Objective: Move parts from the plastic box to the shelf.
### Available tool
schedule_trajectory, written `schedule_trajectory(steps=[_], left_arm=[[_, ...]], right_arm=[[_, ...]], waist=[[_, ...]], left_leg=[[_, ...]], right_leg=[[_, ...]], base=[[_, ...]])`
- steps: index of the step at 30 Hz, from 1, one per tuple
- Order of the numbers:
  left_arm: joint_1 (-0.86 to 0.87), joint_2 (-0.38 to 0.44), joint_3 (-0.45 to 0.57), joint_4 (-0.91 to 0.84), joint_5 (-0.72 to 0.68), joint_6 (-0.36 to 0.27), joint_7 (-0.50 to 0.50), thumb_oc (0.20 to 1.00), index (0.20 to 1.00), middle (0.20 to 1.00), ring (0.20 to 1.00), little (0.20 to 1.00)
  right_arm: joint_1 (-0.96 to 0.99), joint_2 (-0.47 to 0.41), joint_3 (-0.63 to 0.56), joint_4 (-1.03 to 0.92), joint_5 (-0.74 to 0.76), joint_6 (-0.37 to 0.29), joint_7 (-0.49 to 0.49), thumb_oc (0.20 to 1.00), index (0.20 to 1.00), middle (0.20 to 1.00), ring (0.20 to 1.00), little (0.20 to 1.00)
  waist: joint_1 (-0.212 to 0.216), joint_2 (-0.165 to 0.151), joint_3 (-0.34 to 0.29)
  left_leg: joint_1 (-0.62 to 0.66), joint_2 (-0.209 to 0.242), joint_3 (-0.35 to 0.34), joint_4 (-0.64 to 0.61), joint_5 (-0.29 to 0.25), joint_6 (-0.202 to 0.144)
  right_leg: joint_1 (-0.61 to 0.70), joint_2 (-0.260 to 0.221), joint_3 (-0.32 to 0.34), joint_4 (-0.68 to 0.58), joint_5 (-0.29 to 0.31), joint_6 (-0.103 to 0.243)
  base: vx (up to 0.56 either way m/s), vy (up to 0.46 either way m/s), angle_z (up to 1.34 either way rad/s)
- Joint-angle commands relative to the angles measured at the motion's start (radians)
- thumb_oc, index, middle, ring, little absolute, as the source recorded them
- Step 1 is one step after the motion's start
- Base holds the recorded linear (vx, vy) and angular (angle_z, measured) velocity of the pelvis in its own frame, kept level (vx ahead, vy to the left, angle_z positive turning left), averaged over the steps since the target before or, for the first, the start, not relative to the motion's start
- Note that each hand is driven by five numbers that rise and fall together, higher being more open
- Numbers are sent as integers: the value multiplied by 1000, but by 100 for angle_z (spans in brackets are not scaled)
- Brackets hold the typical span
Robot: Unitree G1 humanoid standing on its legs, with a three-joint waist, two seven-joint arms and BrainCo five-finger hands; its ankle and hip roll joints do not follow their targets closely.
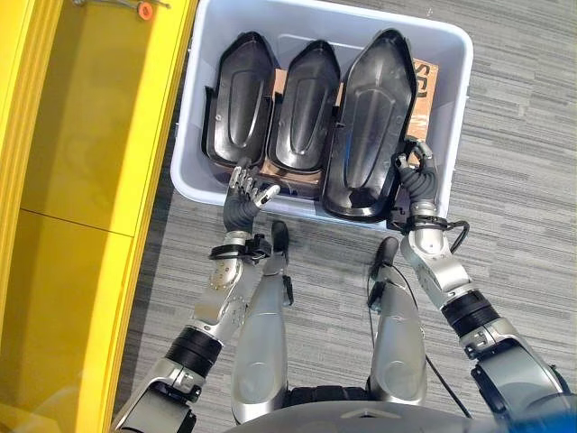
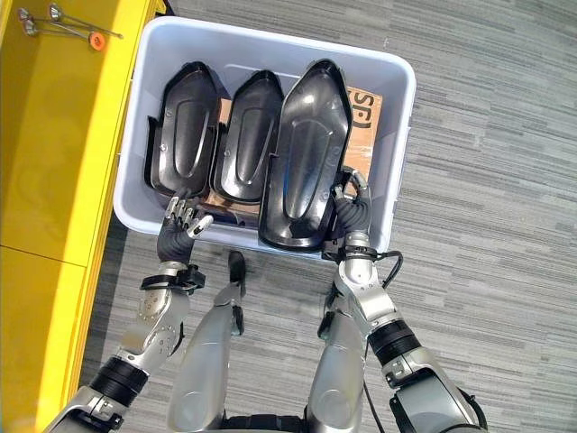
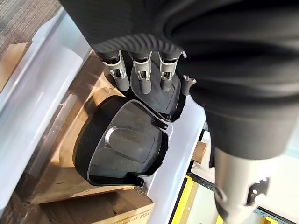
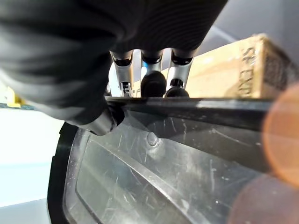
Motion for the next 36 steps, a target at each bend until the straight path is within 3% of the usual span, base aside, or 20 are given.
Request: schedule_trajectory(steps=[1,15,17,23,28,29,32,34,36], left_arm=[[34,51,45,-113,-9,-23,-21,1000,1000,1000,1000,1000],[105,76,85,-94,-16,18,-94,1000,1000,1000,1000,1000],[180,76,134,-78,-37,35,-154,1000,1000,1000,1000,1000],[250,58,169,-77,-48,53,-200,1000,1000,1000,1000,1000],[337,15,200,-58,-64,74,-244,1000,1000,1000,1000,1000],[337,15,200,-58,-64,74,-244,1000,1000,1000,1000,1000],[352,0,206,-59,-74,77,-245,1000,1000,1000,1000,1000],[359,-16,208,-50,-80,80,-243,1000,1000,1000,1000,1000],[359,-24,204,-49,-83,85,-242,1000,1000,1000,1000,1000]], right_arm=[[-5,-8,-50,-137,41,-108,17,200,200,200,200,200],[143,-65,-65,-277,159,-93,172,200,200,200,200,200],[245,-99,-89,-298,200,-63,260,200,200,200,200,200],[341,-118,-121,-319,236,-39,321,200,200,200,200,200],[374,-149,-131,-334,244,-17,381,200,200,200,200,200],[374,-149,-131,-334,244,-17,381,200,200,200,200,200],[340,-162,-106,-322,252,-15,389,200,200,200,200,200],[317,-170,-88,-311,265,-18,389,200,200,200,200,200],[310,-178,-88,-309,268,-21,386,200,200,200,200,200]], waist=[[11,-14,-17],[1,-33,-104],[-13,-35,-188],[-24,-17,-252],[-19,18,-311],[-19,19,-311],[-1,33,-314],[21,48,-308],[30,52,-299]], left_leg=[[27,41,30,125,-150,-35],[171,59,43,40,-116,-55],[293,87,62,-65,-63,-79],[385,135,86,-141,-22,-100],[479,230,105,-151,11,-125],[479,231,105,-151,11,-126],[472,259,81,-154,57,-135],[446,276,42,-188,145,-158],[421,273,21,-201,190,-163]], right_leg=[[67,-33,70,-35,46,14],[186,-10,69,-92,49,18],[259,22,62,-129,45,20],[312,61,74,-149,20,13],[347,149,76,-53,-87,-28],[348,150,76,-53,-88,-28],[357,189,61,-43,-113,-51],[367,216,23,-49,-130,-77],[378,216,-15,-51,-139,-88]], base=[[2,-15,-8],[21,-23,-8],[116,-166,-15],[47,-107,-18],[30,-210,-21],[-38,-226,-14],[-59,-150,-1],[-141,-184,2],[-119,-101,50]])
